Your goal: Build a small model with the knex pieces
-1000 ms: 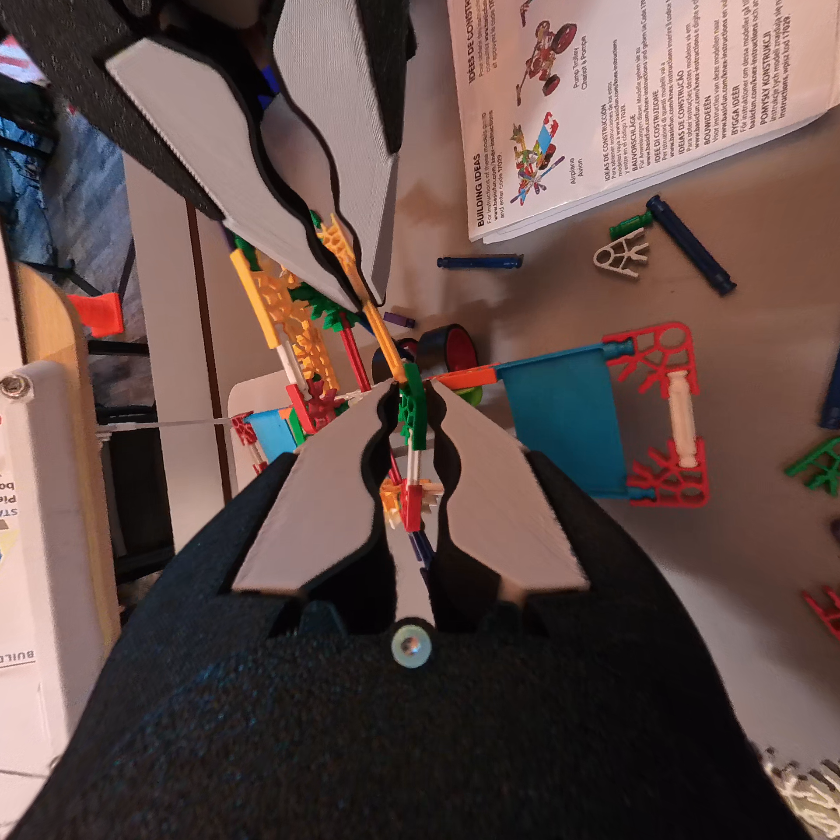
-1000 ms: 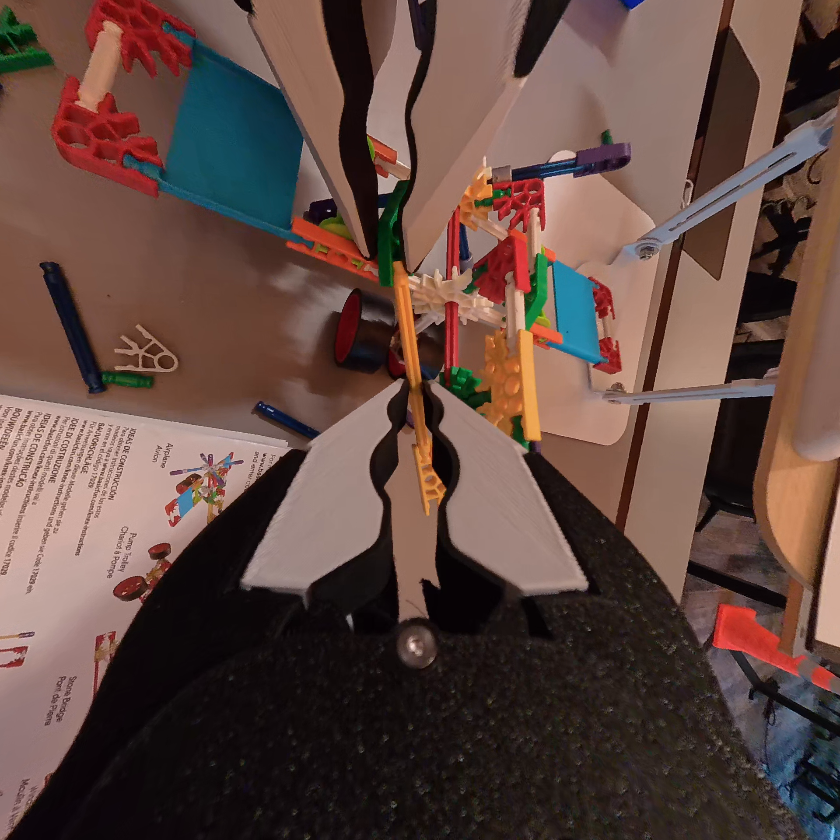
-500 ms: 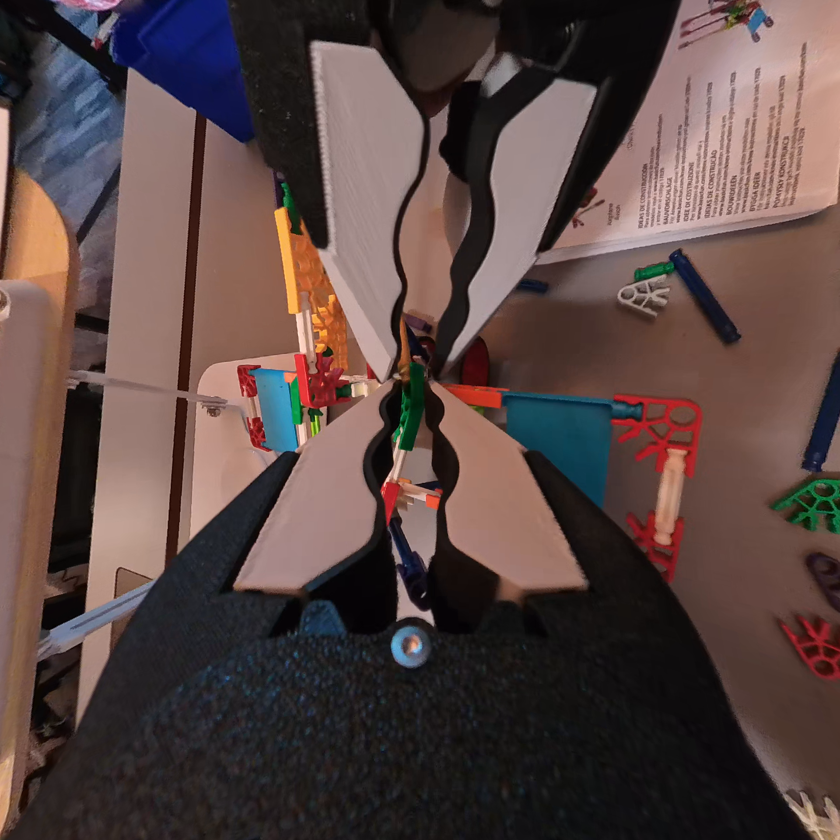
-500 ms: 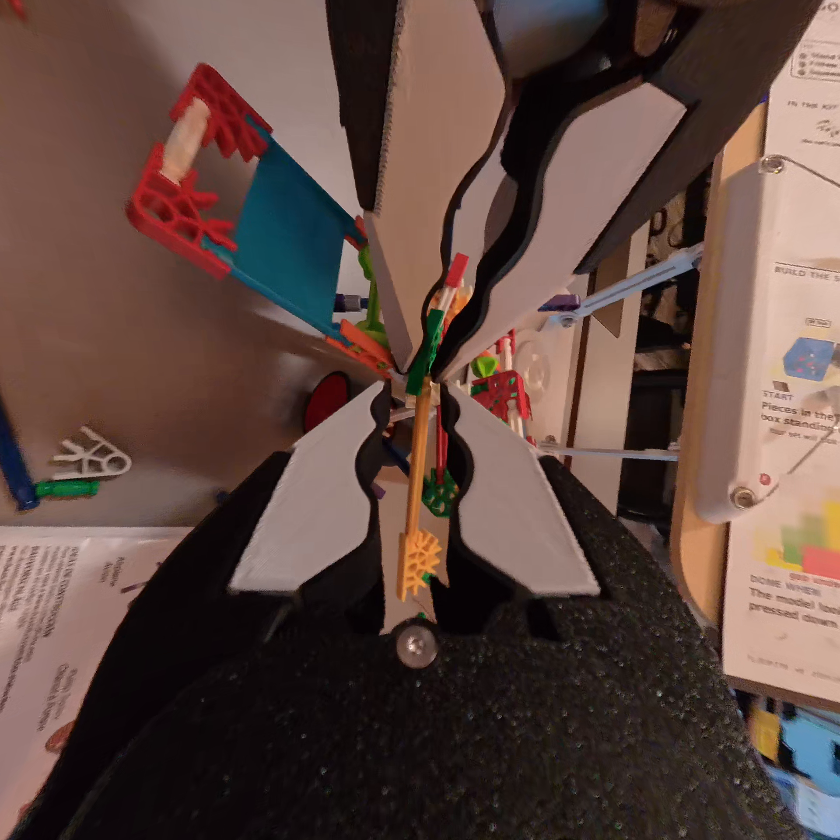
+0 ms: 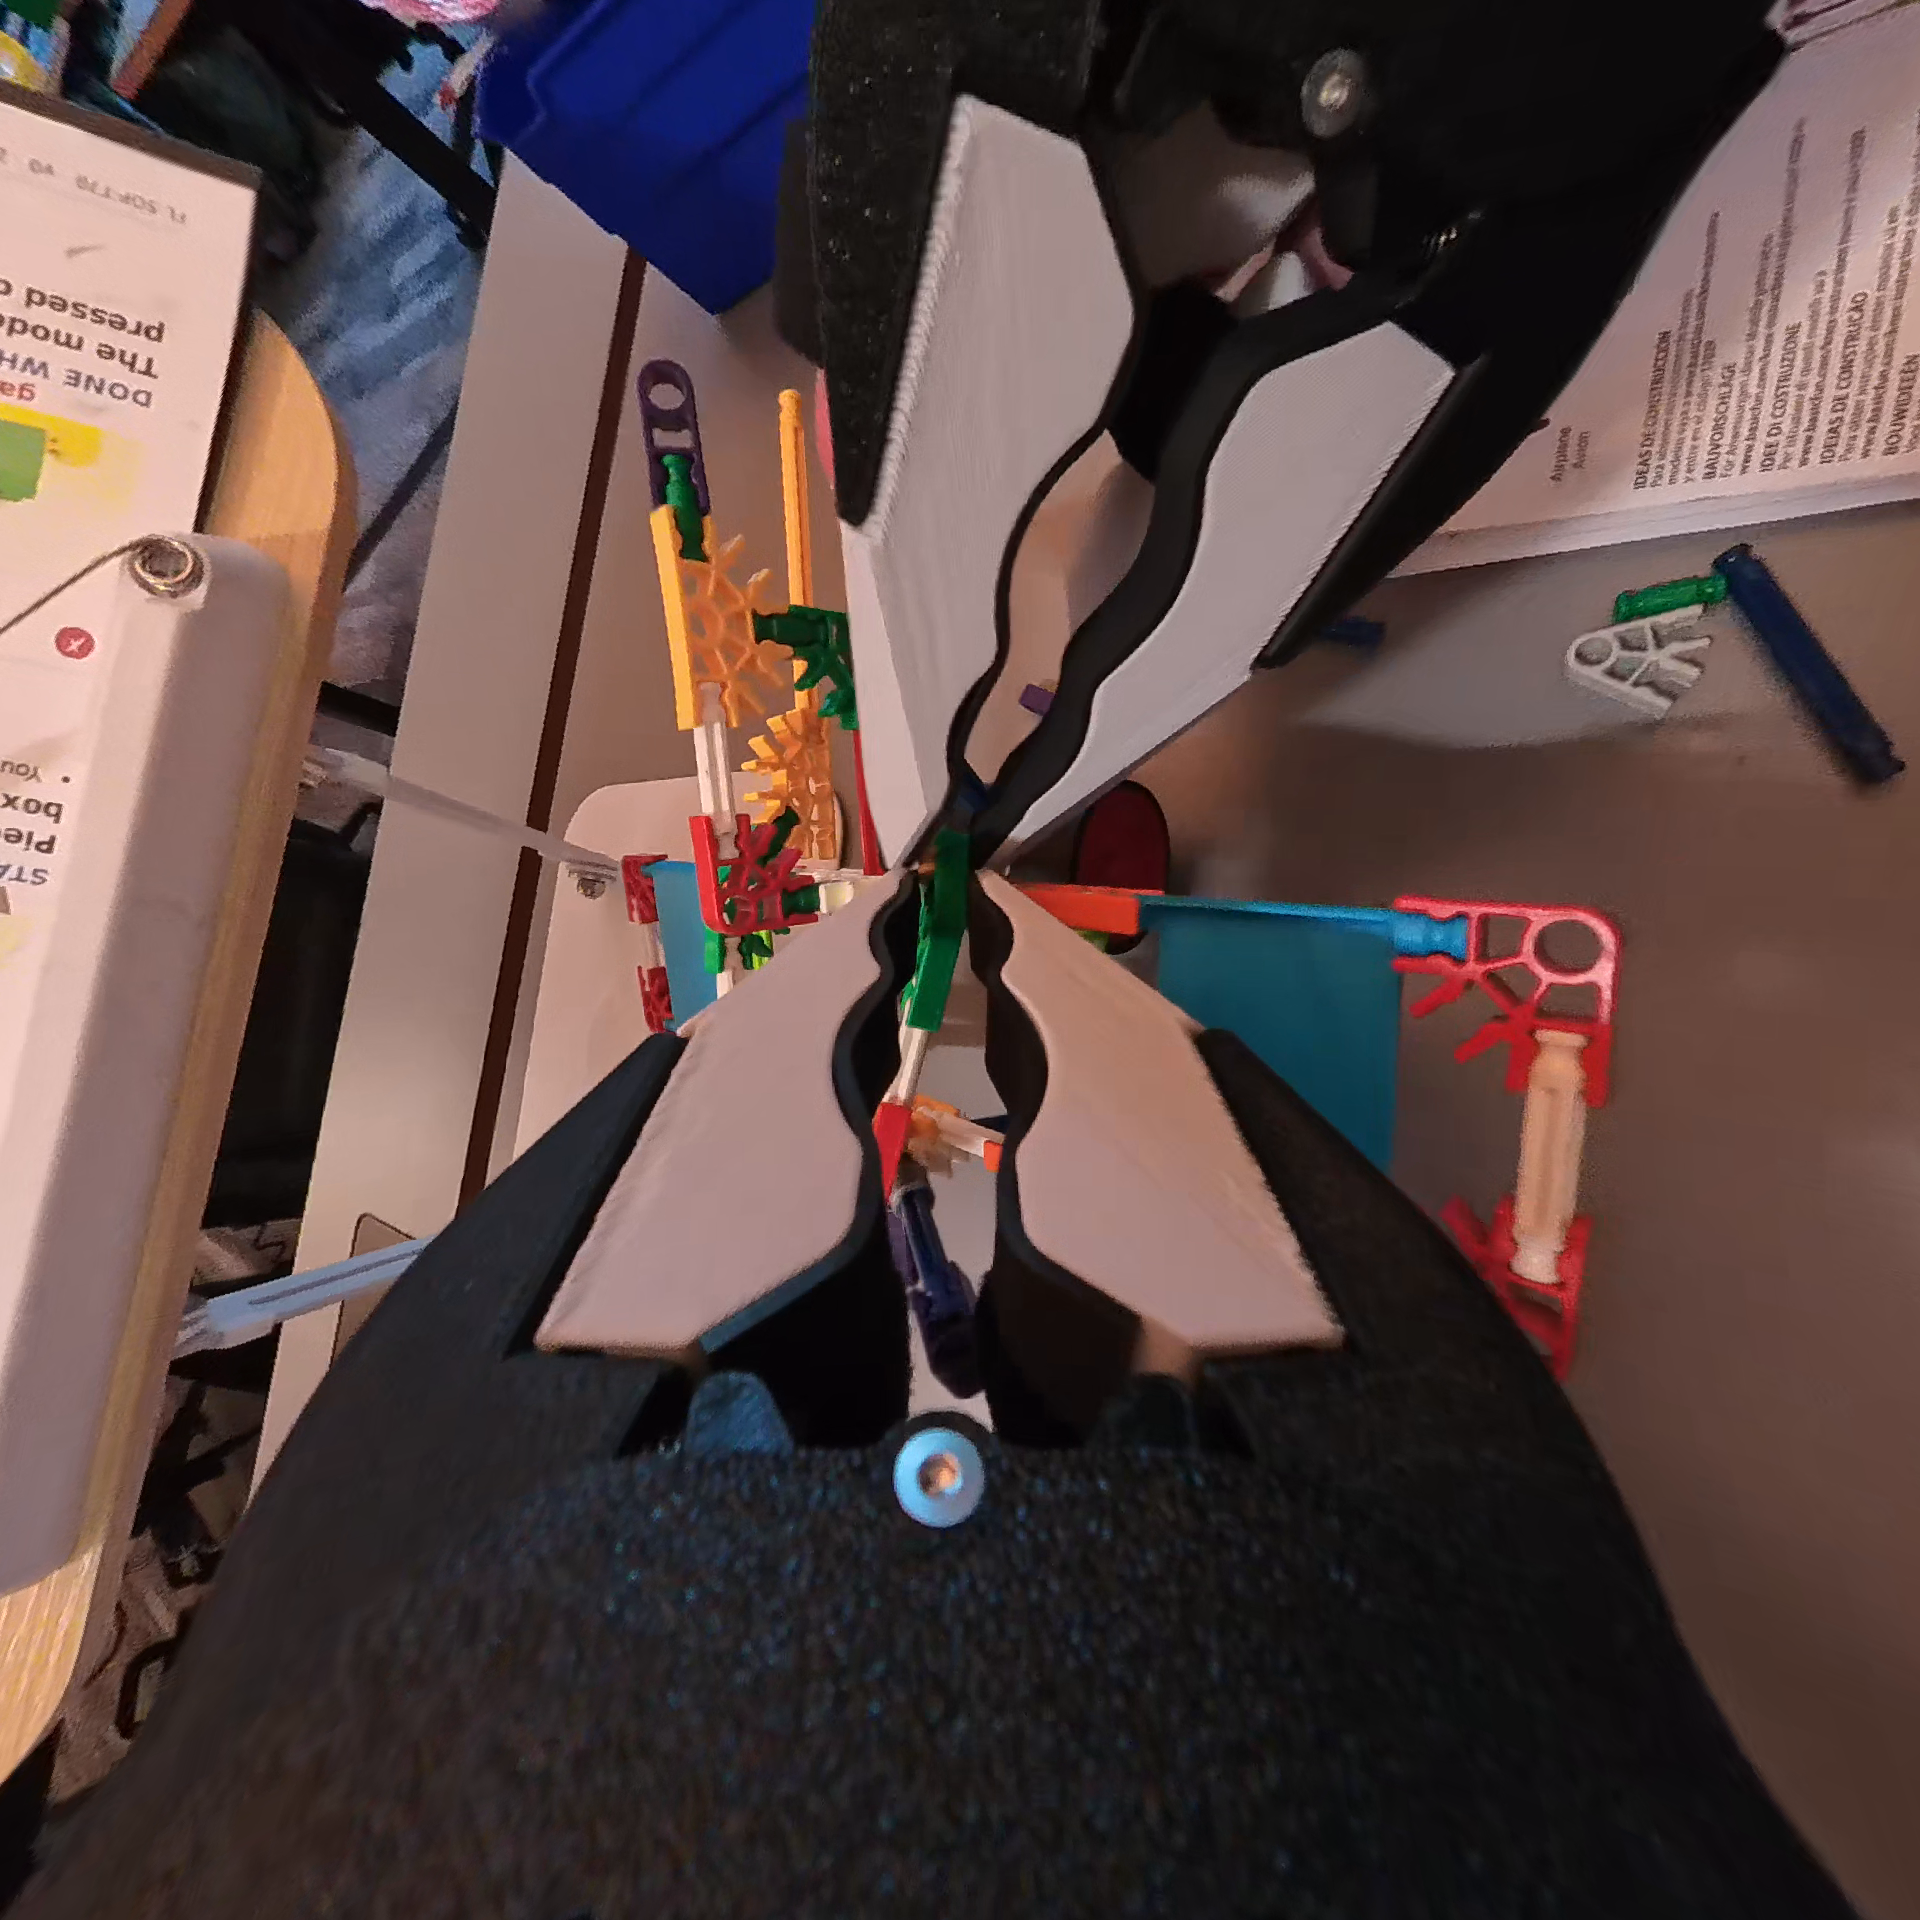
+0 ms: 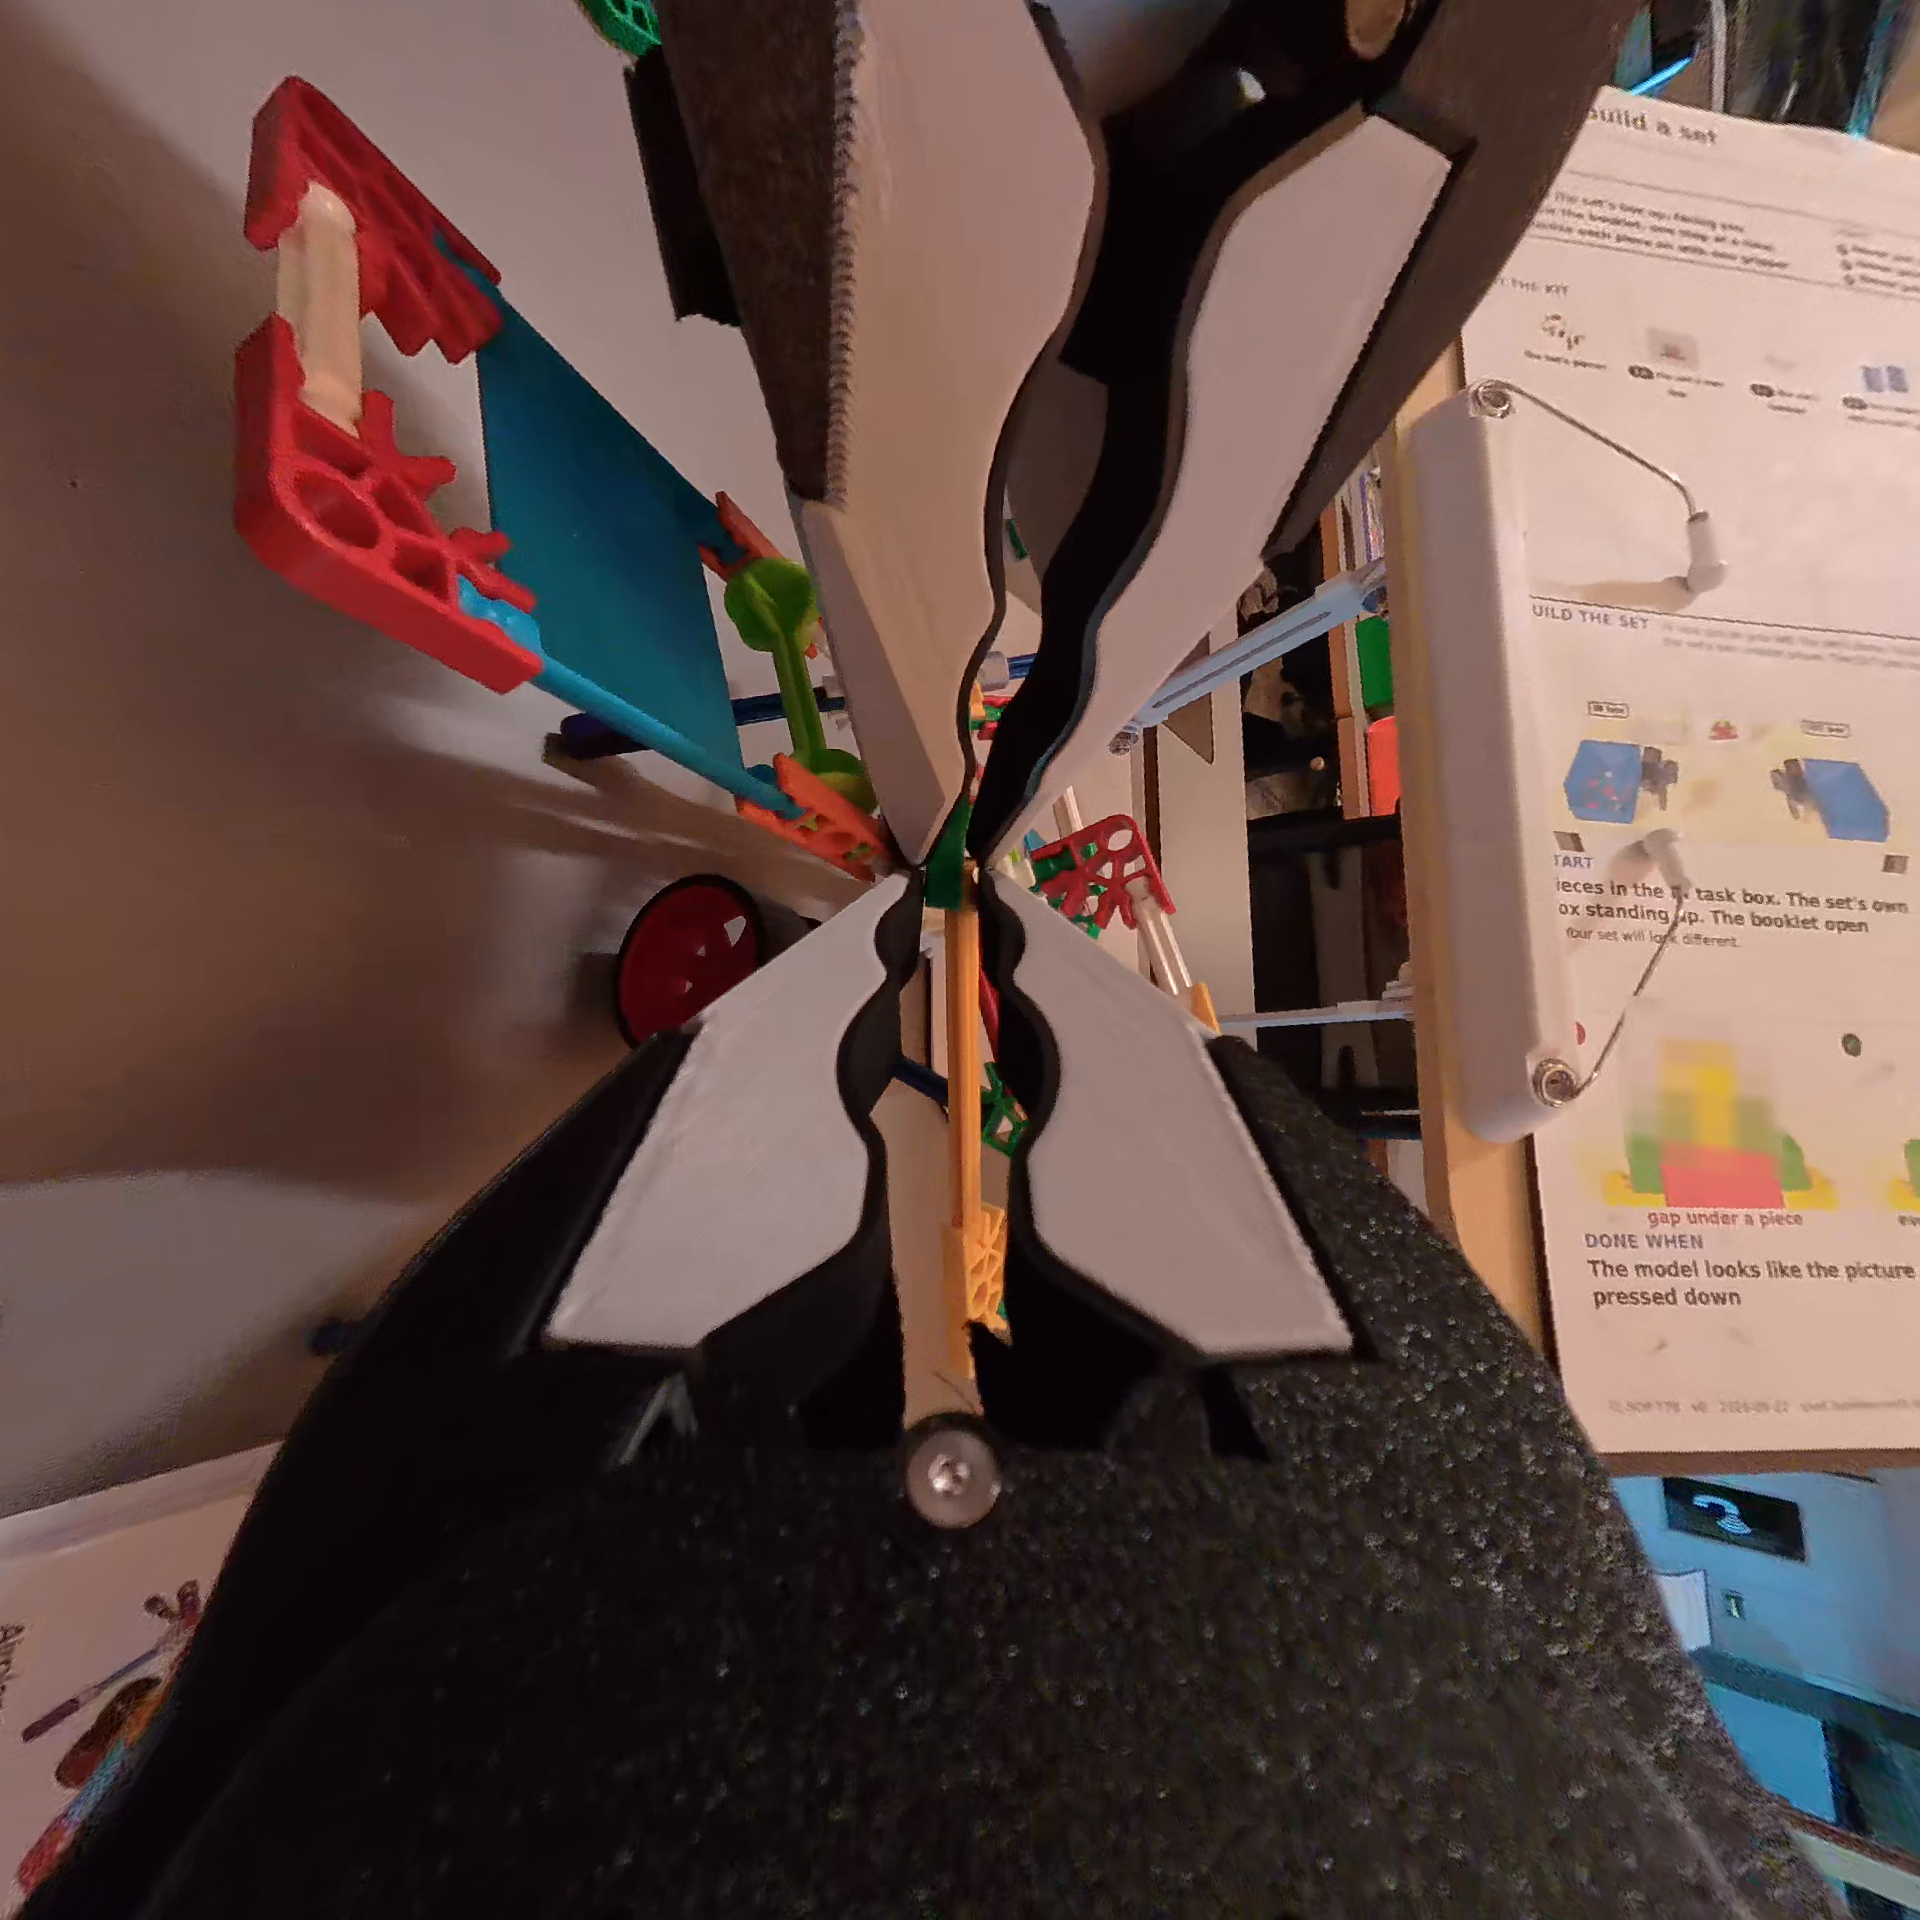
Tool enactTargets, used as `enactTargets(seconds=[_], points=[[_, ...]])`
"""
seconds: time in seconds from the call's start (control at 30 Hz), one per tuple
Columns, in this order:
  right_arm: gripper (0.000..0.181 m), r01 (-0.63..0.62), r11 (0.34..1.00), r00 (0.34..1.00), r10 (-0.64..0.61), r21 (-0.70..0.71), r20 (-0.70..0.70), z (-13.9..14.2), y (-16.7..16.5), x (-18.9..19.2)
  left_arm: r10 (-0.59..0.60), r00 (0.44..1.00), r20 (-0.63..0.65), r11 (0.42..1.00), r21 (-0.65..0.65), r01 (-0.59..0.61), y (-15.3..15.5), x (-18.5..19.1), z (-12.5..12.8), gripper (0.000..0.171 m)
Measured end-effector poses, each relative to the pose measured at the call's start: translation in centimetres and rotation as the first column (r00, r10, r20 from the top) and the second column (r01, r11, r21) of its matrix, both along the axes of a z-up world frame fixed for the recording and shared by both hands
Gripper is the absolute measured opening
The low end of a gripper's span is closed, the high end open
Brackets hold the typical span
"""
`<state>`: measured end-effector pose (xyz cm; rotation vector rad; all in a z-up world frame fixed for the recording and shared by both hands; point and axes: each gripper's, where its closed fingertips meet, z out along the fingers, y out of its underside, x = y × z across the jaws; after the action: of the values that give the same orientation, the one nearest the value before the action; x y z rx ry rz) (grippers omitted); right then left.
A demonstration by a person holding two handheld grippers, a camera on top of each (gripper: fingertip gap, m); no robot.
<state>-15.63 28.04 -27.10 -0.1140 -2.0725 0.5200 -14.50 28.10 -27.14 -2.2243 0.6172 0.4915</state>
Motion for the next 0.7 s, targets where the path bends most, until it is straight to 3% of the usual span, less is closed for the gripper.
enactTargets(seconds=[0.3, 0.53, 0.7], points=[[0.008, 0.026, 0.999, 1.0, -0.025, -0.031, 0.006, -0.2, -0.17, -0.41, 0.002, 0.999, -0.05, 1.0, 0.011, -0.002, -0.17, -0.4, -0.15, 0.006], [0.002, 0.047, 0.994, 0.995, -0.038, -0.098, 0.088, -0.66, 0.03, -0.38, 0.021, 0.997, -0.078, 0.999, 0.042, -0.018, 0.26, -0.27, -0.38, 0.004], [0.014, 0.017, 0.995, 0.991, -0.003, -0.098, 0.134, -0.27, 0.12, 0.18, 0.019, 0.998, -0.054, 1.0, 0.021, -0.018, 0.05, -0.46, -0.01, 0.006]])
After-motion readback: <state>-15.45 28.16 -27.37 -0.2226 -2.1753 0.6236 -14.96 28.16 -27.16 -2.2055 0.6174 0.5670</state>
